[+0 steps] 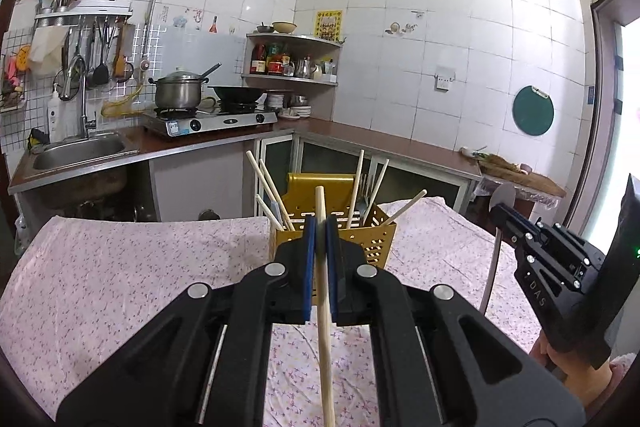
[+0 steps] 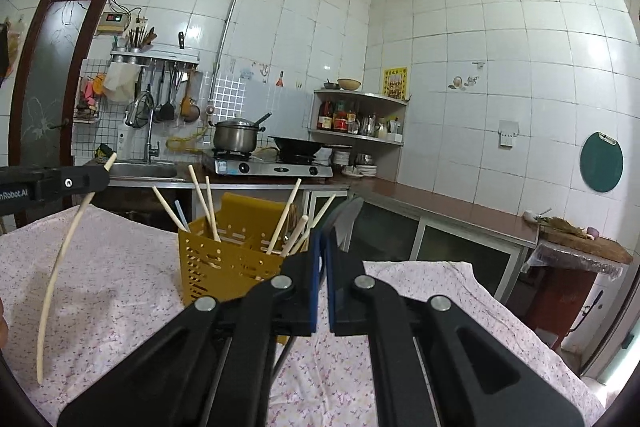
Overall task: Organize utensils
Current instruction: 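Lift the chopstick and grey spoon and carry both over the yellow holder, then open both tools to drop the chopstick and spoon into the holder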
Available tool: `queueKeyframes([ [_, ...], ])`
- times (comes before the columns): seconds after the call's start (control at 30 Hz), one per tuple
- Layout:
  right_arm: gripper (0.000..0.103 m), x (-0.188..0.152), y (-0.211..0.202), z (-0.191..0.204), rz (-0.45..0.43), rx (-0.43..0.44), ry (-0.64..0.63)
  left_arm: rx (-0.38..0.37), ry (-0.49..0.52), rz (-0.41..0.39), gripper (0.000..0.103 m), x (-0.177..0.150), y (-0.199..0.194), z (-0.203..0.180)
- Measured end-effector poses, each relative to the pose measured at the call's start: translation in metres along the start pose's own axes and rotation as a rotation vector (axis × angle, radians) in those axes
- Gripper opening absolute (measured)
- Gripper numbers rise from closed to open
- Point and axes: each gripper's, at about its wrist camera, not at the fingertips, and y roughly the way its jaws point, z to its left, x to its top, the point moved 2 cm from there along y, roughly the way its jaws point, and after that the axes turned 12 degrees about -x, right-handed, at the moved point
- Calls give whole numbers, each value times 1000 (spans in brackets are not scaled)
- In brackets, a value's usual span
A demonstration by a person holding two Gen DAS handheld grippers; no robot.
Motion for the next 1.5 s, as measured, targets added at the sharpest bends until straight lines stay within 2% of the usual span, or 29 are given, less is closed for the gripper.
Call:
queueKeyframes([
  [0.23, 3, 14, 12, -3, 31, 42, 14, -32, 0, 27, 4, 9, 7, 1],
  [0.57, 3, 33, 38, -2, 136, 128, 42, -28, 3, 64, 4, 30, 13, 2],
  [0.73, 3, 60, 52, 1, 81, 106, 23, -32, 11, 24, 4, 60, 12, 4],
  [0.83, 3, 73, 67, 4, 76, 105, 36, -27, 25, -14, 4, 82, 15, 5],
  [1.1, 3, 93, 106, 18, 17, -3, 34, -21, 73, -118, 4, 133, 30, 4],
  [1.27, 3, 94, 127, 35, -7, -51, 18, -9, 134, -149, 4, 144, 45, -3],
  [1.5, 3, 81, 154, 41, 27, -77, 29, 14, 109, -135, 4, 138, 79, 18],
])
